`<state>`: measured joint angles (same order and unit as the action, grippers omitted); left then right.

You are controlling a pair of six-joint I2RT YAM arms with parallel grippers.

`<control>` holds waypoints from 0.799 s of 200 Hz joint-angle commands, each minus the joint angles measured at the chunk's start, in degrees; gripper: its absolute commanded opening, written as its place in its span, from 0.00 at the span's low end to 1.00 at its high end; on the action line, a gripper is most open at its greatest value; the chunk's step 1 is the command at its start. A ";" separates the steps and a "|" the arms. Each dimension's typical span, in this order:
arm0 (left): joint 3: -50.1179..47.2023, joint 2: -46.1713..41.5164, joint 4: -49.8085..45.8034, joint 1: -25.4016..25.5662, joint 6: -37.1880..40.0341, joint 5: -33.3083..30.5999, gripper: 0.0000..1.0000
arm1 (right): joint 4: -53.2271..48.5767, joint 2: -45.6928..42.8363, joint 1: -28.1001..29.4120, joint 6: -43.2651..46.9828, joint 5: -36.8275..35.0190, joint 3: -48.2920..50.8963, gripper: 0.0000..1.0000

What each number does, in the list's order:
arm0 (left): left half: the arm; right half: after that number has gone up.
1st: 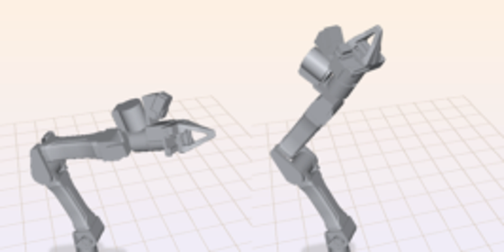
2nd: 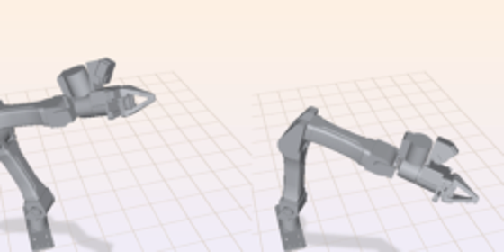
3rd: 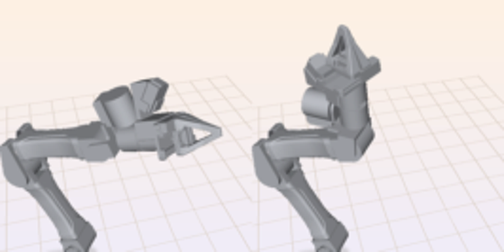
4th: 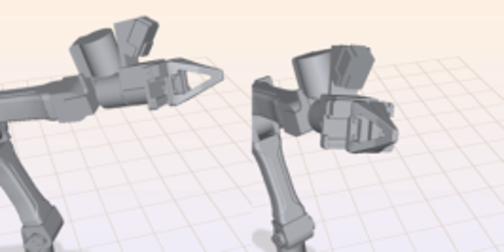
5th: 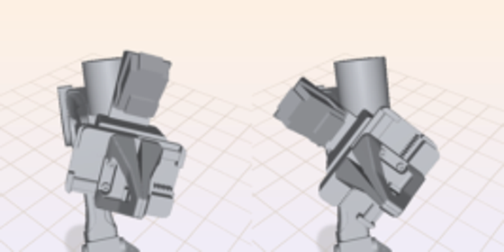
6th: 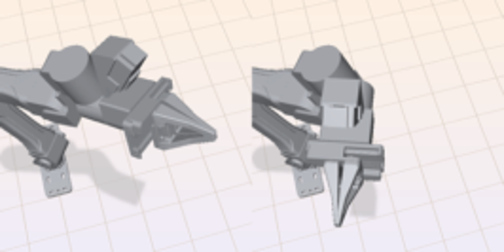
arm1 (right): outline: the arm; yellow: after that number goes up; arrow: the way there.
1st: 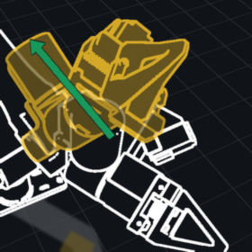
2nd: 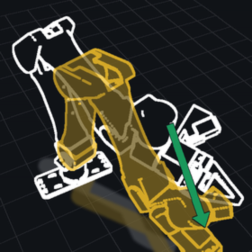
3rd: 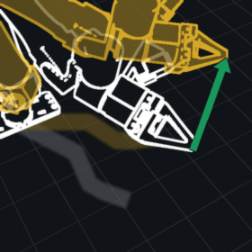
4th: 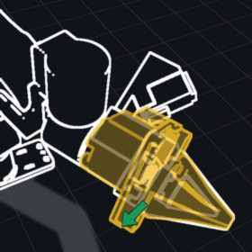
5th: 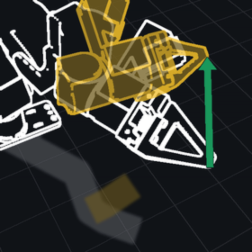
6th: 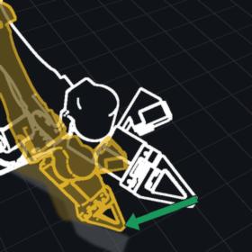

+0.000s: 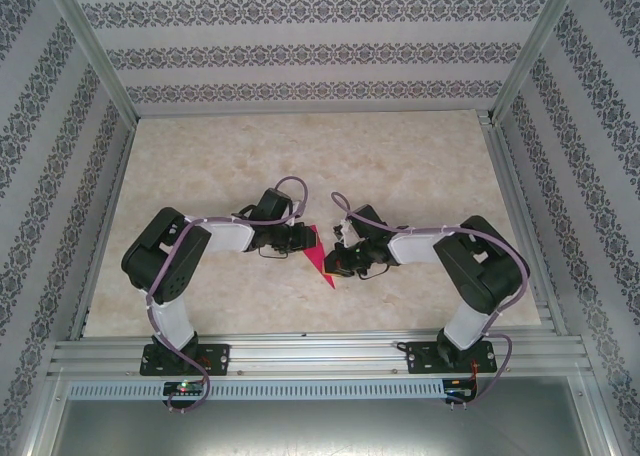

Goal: Fold a paper plane with a square sheet of paper (pick it up from the middle)
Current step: Fold the wing for the fifth time at the center of the table.

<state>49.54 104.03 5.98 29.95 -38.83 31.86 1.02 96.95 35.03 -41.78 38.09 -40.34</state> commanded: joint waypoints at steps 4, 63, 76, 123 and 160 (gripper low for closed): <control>-0.45 1.64 -3.26 -0.16 0.93 -3.87 0.25 | -4.57 -3.52 1.15 0.25 -3.19 -1.74 0.03; 0.35 1.56 -3.83 -0.08 0.60 -3.44 0.25 | 0.89 3.38 4.85 -3.45 -3.45 -7.75 0.03; 0.47 1.60 -4.32 -0.10 0.68 -3.45 0.24 | 2.63 4.18 4.84 -4.46 -3.98 -8.08 0.03; -0.15 1.70 -3.61 -0.15 0.17 -3.03 0.22 | 4.34 8.13 3.97 -5.07 -5.54 -8.23 0.03; -0.33 1.98 -4.93 -0.15 -0.06 -4.92 0.18 | 5.22 8.73 3.56 -6.03 -5.73 -3.80 0.04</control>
<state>49.76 104.20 5.50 29.95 -39.07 31.05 4.86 104.73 39.24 -46.41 34.00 -47.92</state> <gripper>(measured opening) 0.191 0.040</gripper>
